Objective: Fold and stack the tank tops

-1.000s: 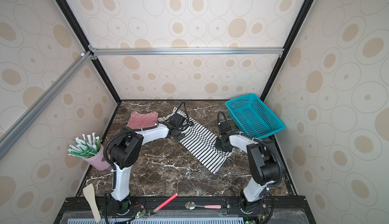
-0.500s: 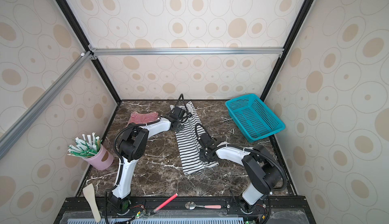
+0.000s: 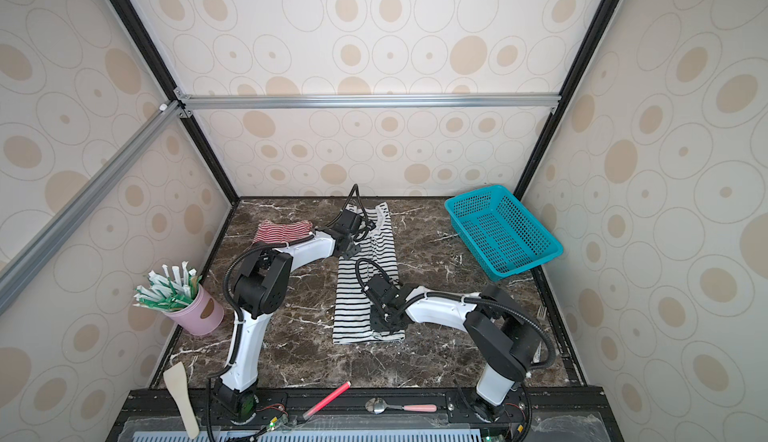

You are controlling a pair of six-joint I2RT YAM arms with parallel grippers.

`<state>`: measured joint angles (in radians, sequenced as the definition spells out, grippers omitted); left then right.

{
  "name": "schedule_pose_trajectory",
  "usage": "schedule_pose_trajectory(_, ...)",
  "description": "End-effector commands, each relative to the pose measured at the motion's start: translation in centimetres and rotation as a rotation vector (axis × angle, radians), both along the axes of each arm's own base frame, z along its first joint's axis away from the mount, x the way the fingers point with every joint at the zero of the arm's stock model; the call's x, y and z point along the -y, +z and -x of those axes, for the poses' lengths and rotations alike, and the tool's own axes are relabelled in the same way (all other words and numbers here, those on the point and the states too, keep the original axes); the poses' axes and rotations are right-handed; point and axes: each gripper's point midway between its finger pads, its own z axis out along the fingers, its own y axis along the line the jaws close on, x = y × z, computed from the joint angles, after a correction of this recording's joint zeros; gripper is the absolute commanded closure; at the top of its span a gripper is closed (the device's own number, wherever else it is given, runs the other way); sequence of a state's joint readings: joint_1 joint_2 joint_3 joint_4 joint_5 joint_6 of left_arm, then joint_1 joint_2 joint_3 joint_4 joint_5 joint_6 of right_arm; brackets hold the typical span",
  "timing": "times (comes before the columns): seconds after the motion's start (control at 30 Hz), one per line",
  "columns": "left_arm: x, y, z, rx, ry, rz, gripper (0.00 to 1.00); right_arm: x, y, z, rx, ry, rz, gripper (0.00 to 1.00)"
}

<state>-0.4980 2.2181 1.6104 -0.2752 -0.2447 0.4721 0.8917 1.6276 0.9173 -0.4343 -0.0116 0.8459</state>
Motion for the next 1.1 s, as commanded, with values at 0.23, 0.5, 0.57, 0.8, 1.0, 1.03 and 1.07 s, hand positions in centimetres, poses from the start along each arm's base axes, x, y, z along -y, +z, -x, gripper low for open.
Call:
schedule_pose_trajectory(0.23, -0.4, 8.6, 4.9, 0.078, -0.058, 0.165, 0.61, 6.6, 2.1, 2.1, 0.016, -0.104, 0.032, 0.52)
schedule_pose_trajectory(0.5, -2.5, 9.2, 10.3, 0.113, -0.095, 0.192, 0.6, 6.5, 0.2, 3.0, -0.044, -0.171, -0.095, 0.52)
schedule_pose_trajectory(0.57, -3.0, 8.8, 11.5, 0.101, -0.095, 0.198, 0.6, 6.2, -0.6, 3.1, -0.065, -0.178, -0.103, 0.52)
schedule_pose_trajectory(0.8, -4.3, 7.3, 14.5, 0.068, -0.093, 0.208, 0.61, 6.2, -2.3, 4.0, -0.115, -0.194, -0.112, 0.56)
schedule_pose_trajectory(1.0, -4.7, 6.1, 16.8, 0.016, -0.118, 0.225, 0.61, 5.9, -2.7, 4.3, -0.14, -0.191, -0.131, 0.68)
schedule_pose_trajectory(1.03, -4.7, 5.9, 17.3, 0.006, -0.129, 0.227, 0.61, 5.9, -2.6, 4.3, -0.138, -0.192, -0.13, 0.72)
schedule_pose_trajectory(1.07, -4.6, 5.7, 17.8, -0.003, -0.143, 0.228, 0.61, 5.9, -2.6, 4.3, -0.136, -0.192, -0.128, 0.76)
